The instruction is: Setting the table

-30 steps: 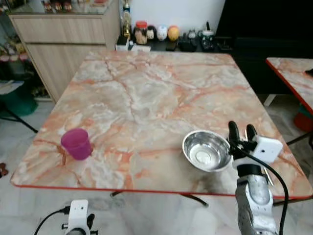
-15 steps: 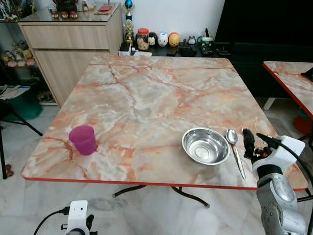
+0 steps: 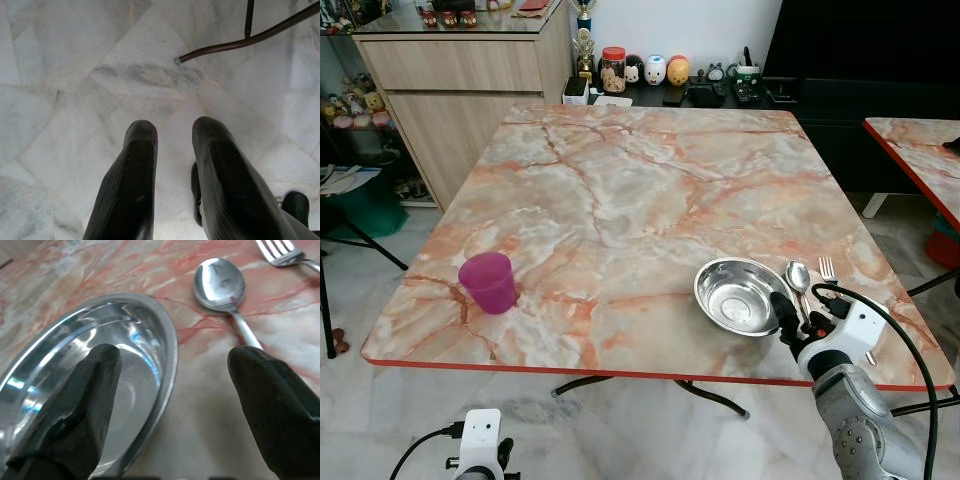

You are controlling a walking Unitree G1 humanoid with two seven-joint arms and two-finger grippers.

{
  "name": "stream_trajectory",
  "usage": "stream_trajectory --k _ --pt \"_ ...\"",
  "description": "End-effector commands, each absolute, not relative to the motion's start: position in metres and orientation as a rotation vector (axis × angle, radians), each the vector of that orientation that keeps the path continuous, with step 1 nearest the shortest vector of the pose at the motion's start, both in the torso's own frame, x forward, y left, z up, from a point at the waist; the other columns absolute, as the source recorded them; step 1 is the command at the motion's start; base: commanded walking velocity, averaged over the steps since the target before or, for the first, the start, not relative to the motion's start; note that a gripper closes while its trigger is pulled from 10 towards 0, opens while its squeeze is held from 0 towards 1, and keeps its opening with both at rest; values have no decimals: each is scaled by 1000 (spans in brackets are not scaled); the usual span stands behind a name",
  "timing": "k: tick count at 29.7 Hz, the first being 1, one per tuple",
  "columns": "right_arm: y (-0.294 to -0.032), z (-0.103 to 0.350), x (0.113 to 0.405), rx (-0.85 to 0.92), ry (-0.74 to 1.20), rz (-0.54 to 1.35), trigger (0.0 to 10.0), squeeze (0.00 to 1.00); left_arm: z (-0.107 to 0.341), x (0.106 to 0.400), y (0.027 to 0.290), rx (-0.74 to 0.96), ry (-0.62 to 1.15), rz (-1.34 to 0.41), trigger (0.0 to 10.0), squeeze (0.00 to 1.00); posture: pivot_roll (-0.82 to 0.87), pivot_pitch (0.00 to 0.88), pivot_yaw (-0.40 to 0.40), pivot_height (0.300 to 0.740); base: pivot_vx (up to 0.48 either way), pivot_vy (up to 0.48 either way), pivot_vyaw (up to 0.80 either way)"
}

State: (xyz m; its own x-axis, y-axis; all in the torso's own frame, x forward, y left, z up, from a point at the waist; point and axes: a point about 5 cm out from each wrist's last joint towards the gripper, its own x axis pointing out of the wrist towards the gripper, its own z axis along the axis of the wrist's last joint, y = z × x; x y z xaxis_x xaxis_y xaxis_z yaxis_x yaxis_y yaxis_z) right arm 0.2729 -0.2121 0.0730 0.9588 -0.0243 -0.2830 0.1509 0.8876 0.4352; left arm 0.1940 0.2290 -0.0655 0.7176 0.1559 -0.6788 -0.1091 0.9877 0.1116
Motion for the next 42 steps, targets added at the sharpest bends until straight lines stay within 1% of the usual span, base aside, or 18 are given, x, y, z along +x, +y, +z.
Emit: stream_trajectory --k 1,11,21,25,29,34,35,36,37,38,42 --pt "-212 78 273 477 261 -84 10000 0 -67 190 231 76 766 144 10000 0 36 0 -31 724 0 0 0" --pt "-212 77 276 480 280 -91 10000 0 -67 192 228 74 764 132 10000 0 35 0 -31 724 0 0 0" --pt "-206 75 278 494 288 -77 10000 0 -67 192 227 82 766 123 10000 0 37 0 -31 724 0 0 0" --pt "-206 68 280 506 316 -104 10000 0 -68 191 224 90 770 105 10000 0 37 0 -29 724 0 0 0" --pt "-201 67 283 519 313 -88 10000 0 -68 191 223 87 770 106 10000 0 35 0 -31 724 0 0 0" --pt "-201 64 285 518 321 -94 10000 0 -69 190 224 90 770 110 10000 0 43 0 -34 724 0 0 0" --pt "-200 64 286 523 316 -95 6784 0 -69 190 224 90 771 112 10000 0 43 0 -34 724 0 0 0" --pt "-200 64 286 522 310 -101 3294 0 -69 190 225 92 771 113 10000 0 43 0 -34 724 0 0 0" --pt "-201 65 287 522 306 -107 1294 0 -69 189 225 92 771 114 10000 0 42 0 -34 724 0 0 0" --pt "-201 65 287 522 303 -111 0 0 -69 189 226 93 773 115 10000 0 42 0 -34 724 0 0 0" --pt "-202 64 288 523 301 -112 0 0 -69 188 226 94 776 116 10000 0 41 0 -35 724 0 0 0"
